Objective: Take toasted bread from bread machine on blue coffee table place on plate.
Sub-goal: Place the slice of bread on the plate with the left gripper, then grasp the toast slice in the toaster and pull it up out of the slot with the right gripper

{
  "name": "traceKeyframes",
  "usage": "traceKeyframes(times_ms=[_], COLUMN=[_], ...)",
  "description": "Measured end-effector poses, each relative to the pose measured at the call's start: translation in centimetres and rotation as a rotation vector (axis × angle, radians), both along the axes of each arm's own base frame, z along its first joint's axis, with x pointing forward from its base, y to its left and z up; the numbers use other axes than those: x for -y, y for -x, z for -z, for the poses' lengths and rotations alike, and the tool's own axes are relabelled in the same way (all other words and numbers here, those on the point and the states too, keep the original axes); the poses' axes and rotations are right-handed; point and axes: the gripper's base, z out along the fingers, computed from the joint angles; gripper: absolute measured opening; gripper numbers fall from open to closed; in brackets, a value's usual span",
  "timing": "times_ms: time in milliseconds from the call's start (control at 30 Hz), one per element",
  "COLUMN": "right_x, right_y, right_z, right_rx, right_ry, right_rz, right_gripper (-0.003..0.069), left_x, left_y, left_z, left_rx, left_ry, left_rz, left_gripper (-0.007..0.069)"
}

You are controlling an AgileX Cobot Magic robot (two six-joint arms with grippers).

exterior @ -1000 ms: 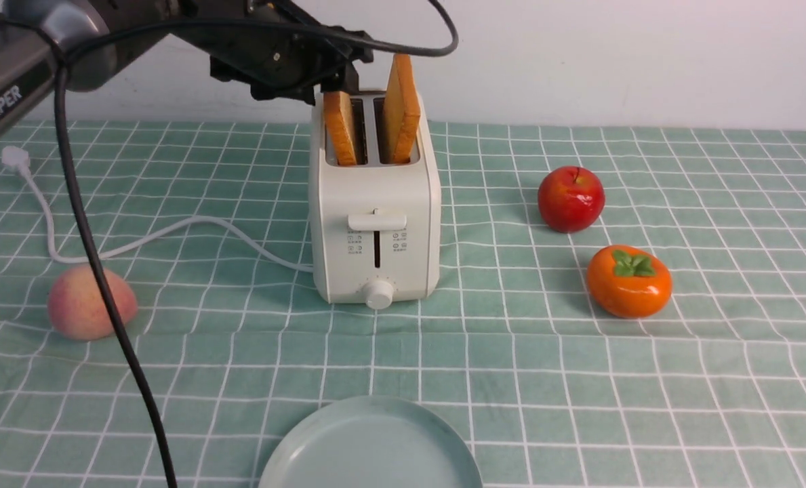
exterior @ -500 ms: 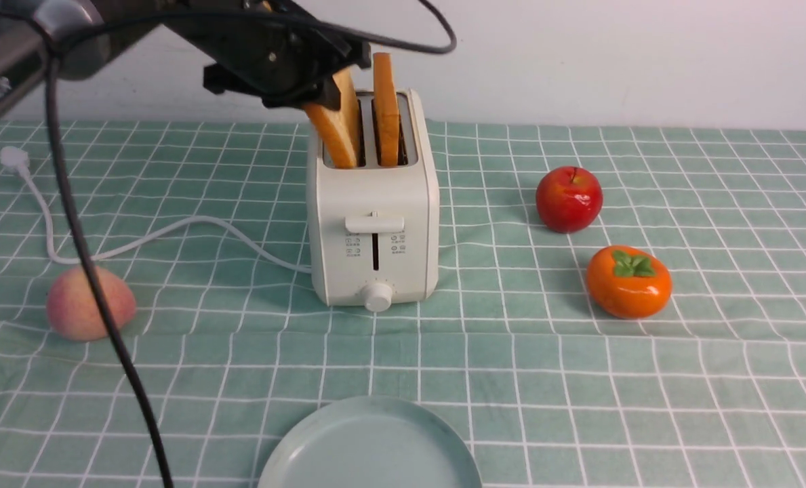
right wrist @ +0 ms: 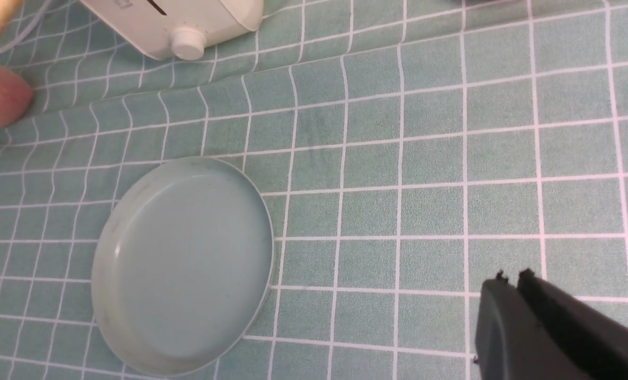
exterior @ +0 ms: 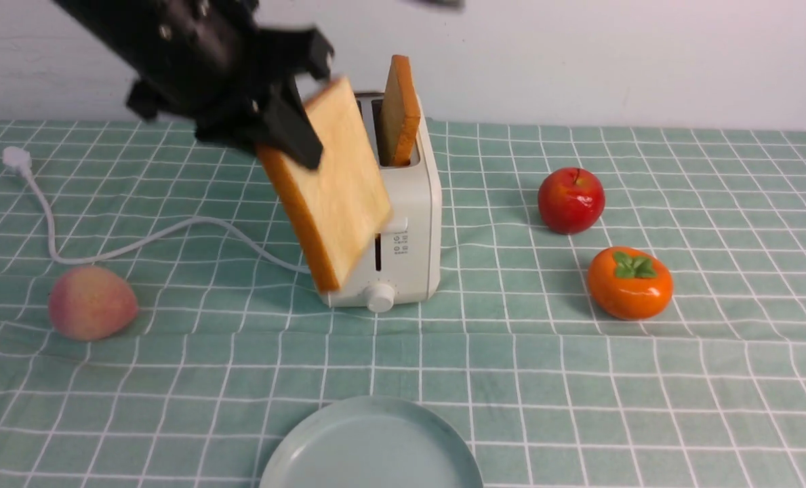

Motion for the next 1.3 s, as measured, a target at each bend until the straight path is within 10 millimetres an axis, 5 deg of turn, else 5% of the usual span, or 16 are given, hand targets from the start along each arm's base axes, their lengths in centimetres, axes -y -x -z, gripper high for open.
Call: traceKeyframes(times_ms=[233,500,700,800,900,1067,1300], right_x=[-0.1,-0.1,-0.1,-0.2,-0.2,-0.4,-0.9], right_y=[0.0,-0.1,-0.5,-0.8,-1.1,-2.3,-5.5], right_z=[0.0,-0.2,-0.7,-1.8,-3.4,-6.5,-12.8], right_rx=[-0.004,0.016,0.078,0.125,0.171,0.186,0.205], right_ry=[-0.005,-0.020,-0.066,-0.080,-0.062,-0.053,-0.031], right_rz=[-0.006,0.004,0.034,0.043,0.023,-0.018,-0.106], right_gripper=[0.0033,0.0033,0.0034,0.0036,0.0041,0.0046,0.0052], left_x=[0.6,1.2,1.5,1.3,0.9,0.2,-1.6], left_y=[4.2,5.1,4.9,4.9,4.9,3.9,3.2], left_z=[10.0,15.1,15.4,15.5,15.7,14.7,9.3], left_rx=[-0.366,-0.285,-0.256,-0.248,-0.241,-0.208,-0.122], left_ry=[0.129,0.110,0.105,0.075,0.022,-0.094,-0.299], left_rz=[0.051,0.017,-0.001,0.012,0.011,-0.021,-0.078], left_gripper=[0.0081,0.0118,0.0326,0.0511,0.0596,0.0538,0.0206])
